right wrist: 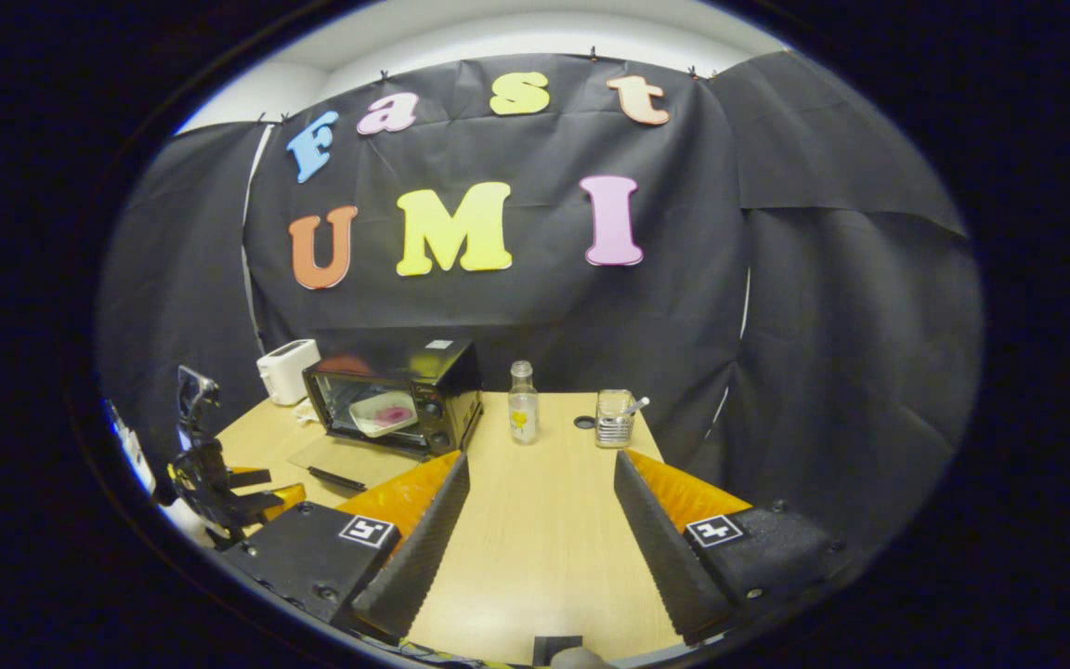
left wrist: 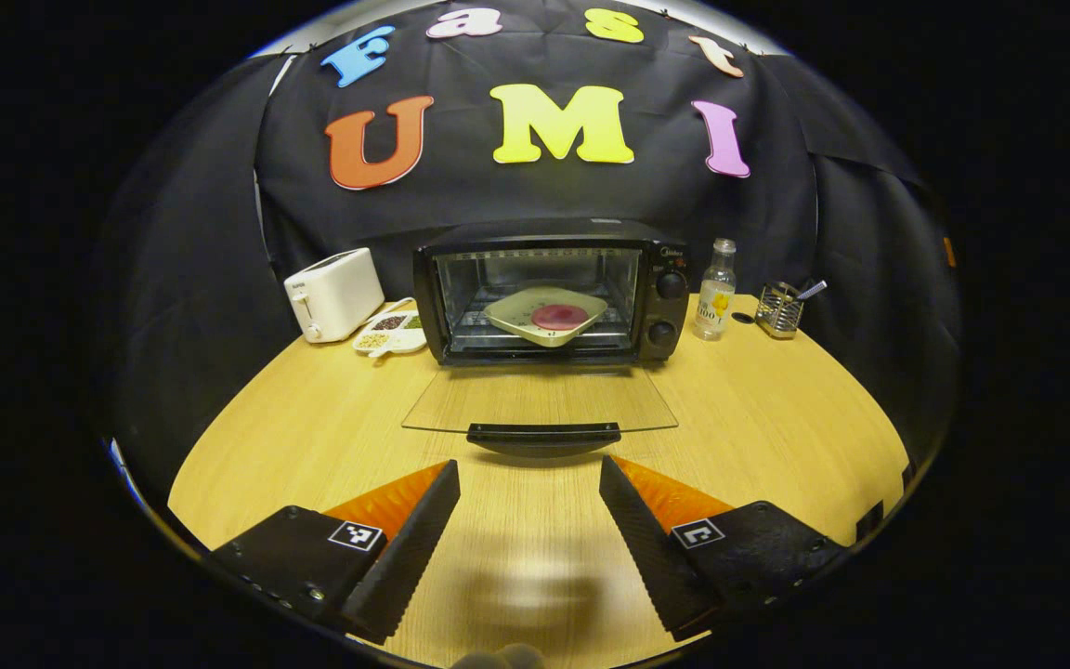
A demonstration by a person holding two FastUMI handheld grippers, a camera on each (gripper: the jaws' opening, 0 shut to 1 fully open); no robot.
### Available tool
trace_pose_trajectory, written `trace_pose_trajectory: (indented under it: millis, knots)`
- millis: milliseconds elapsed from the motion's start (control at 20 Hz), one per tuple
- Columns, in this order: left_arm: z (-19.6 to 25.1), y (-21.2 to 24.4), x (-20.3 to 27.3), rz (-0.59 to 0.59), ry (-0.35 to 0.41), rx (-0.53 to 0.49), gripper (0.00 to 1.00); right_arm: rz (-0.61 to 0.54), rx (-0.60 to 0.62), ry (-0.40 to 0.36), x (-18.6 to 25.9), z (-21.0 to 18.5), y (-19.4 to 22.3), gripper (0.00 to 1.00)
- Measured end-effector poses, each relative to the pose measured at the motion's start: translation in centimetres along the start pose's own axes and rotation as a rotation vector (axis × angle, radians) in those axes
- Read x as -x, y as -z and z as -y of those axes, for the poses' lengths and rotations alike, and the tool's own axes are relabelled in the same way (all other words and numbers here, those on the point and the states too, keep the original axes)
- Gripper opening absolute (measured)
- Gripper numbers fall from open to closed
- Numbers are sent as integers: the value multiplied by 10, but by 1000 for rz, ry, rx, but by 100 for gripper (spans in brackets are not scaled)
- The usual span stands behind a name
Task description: Open the electric oven with the left hand, put the food in, and close the electric oven.
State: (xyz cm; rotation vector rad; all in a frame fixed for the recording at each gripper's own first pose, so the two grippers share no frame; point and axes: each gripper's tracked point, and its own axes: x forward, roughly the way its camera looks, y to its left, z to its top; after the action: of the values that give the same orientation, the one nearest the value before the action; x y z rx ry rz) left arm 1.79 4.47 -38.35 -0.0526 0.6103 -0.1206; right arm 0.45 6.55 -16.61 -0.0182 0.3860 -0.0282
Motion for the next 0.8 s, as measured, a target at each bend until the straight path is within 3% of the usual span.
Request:
trace_pose_trajectory:
  millis: [150,300,800]
  knots:
    - [0,15,-29,-37,34,11,97,-1,19,78,4,-5,-5,99]
    - [5,14,-50,-40,51,11,97,-32,33,88,8,-20,2,99]
    - [9,15,-93,-76,56,-22,98,-67,19,152,9,-14,4,99]
